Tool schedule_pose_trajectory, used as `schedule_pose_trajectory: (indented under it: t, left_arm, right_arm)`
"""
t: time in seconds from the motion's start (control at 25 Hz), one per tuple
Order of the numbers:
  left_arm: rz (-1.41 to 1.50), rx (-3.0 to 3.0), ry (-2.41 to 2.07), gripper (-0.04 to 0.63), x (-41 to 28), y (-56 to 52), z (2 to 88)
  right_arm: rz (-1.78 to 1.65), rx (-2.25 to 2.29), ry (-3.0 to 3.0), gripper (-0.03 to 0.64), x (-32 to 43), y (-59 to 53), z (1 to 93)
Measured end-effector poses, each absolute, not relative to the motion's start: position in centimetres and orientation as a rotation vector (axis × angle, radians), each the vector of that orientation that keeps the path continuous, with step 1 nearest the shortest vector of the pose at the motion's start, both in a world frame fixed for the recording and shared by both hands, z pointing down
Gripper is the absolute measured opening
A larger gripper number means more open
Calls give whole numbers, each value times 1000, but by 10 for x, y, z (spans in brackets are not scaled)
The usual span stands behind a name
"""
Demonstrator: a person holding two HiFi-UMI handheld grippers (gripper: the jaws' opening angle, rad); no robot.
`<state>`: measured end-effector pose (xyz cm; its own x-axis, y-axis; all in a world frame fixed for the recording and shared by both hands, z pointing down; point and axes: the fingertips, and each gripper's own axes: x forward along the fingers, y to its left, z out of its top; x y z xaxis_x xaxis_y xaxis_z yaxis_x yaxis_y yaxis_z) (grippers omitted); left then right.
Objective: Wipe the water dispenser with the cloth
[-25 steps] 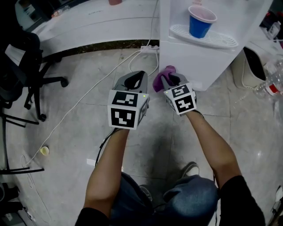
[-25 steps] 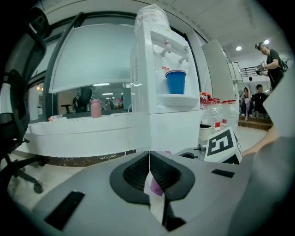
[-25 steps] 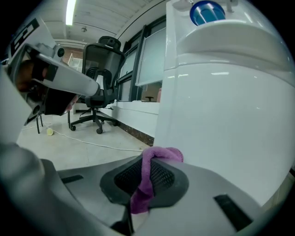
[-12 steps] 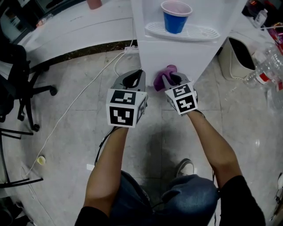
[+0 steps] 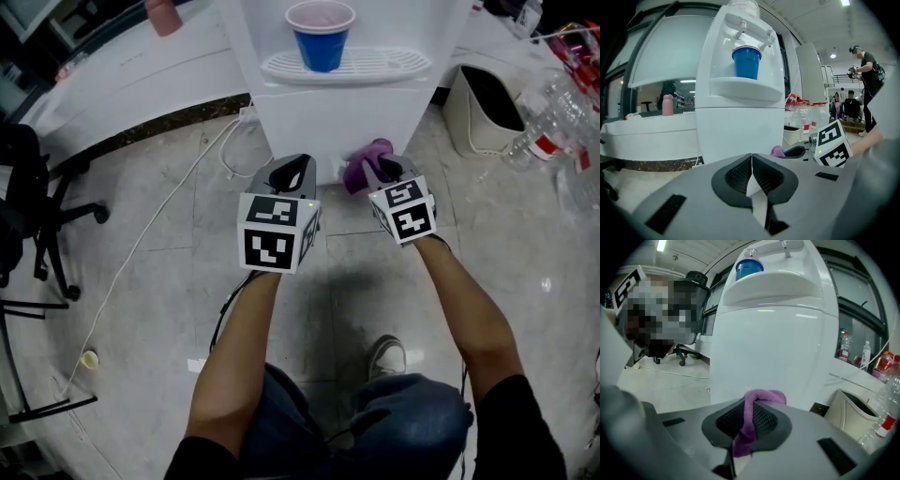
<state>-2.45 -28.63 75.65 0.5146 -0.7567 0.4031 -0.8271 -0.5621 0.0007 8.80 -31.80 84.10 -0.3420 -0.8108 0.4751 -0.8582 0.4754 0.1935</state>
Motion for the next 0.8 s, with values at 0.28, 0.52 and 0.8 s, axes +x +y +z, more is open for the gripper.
schedule_pose_trajectory:
  t: [0.28, 0.52, 0.8]
  left_arm:
    - [592, 2595, -1314, 26, 2, -288, 766]
    - [602, 2594, -1296, 26, 22, -287, 750]
    - [675, 2571, -1250, 26, 31, -270, 666]
  right_arm:
    - [200, 1469, -2159, 32, 136, -316, 845]
    - [201, 1491, -2201, 32, 145, -308, 804]
    - [266, 1502, -2201, 32, 157, -287, 708]
